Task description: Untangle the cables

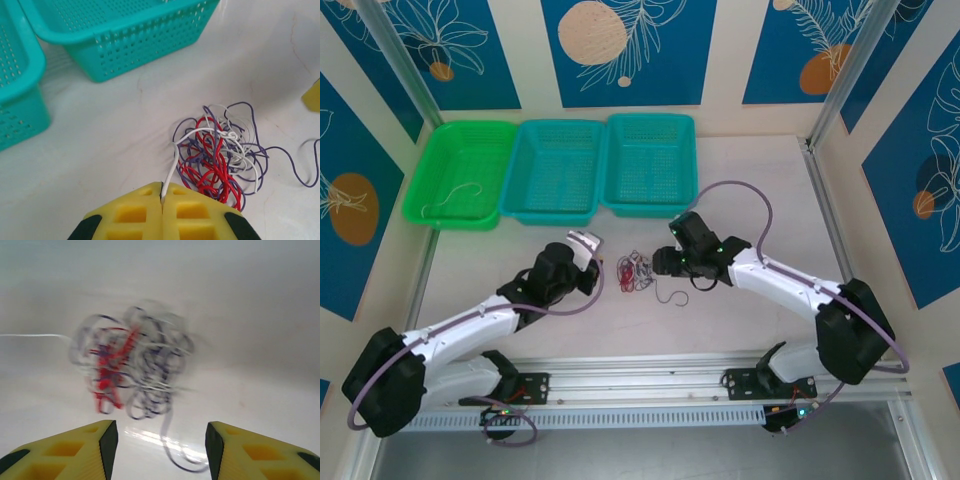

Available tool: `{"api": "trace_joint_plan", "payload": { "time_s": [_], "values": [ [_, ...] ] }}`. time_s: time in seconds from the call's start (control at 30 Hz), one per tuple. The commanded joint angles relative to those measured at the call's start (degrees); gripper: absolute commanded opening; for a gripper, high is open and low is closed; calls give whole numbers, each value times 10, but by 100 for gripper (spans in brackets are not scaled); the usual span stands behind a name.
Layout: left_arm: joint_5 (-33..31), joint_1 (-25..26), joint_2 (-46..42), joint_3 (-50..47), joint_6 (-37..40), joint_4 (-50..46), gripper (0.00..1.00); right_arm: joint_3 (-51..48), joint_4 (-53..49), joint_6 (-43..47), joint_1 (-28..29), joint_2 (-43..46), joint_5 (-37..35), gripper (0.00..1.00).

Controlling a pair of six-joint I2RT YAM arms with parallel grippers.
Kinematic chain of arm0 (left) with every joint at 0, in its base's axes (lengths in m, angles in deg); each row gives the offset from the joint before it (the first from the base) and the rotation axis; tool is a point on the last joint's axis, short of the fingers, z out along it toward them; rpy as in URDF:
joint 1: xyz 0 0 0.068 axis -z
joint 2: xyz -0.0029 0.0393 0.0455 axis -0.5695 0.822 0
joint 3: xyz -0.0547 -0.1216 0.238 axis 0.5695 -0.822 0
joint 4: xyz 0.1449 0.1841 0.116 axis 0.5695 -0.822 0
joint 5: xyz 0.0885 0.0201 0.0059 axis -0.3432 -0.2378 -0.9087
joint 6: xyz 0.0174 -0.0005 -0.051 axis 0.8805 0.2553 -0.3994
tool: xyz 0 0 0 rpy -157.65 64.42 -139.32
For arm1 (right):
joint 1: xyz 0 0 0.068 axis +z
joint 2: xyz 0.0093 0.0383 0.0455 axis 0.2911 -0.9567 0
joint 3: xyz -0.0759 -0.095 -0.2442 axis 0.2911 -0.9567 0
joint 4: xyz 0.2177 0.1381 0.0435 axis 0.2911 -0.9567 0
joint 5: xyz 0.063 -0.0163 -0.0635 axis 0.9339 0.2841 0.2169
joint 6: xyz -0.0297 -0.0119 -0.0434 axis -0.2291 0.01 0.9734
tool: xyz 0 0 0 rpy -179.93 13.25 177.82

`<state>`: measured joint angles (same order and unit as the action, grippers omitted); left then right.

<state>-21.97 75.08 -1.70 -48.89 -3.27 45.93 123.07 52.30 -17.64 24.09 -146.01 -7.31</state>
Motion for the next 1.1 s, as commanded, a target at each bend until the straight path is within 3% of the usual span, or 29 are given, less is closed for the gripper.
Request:
{"api": "trace_joint_plan", "payload": {
  "time_s": [0.0,0.27,0.4,0.5,0.6,0.73,0.8,0.83,0.93,1.07],
  "values": [
    [3,0,-8,20,-16,-8,0,28,54,70,38,-17,-2,52],
    [-27,0,-61,21,-30,-39,0,138,61,104,91,-202,-71,54],
    [-143,-11,-115,31,-61,-112,0,157,8,43,70,-251,-158,41],
    [-189,-75,-183,27,-116,-187,0,101,-6,-17,22,-222,-159,37],
    [-136,-155,-250,-4,-144,-209,0,17,22,-44,-36,-158,-119,37],
    [15,-176,-251,-53,-111,-138,0,-27,57,-4,-61,-113,-50,35],
    [95,-174,-223,-82,-118,-68,0,-19,58,14,-57,-113,-20,27],
    [121,-171,-204,-96,-127,-36,0,-14,59,19,-55,-114,-15,18],
    [129,-155,-151,-107,-120,-12,1,-2,59,30,-54,-111,-7,1],
    [95,-141,-126,-105,-104,-24,48,6,54,61,-57,-95,-14,0]
  ]
}}
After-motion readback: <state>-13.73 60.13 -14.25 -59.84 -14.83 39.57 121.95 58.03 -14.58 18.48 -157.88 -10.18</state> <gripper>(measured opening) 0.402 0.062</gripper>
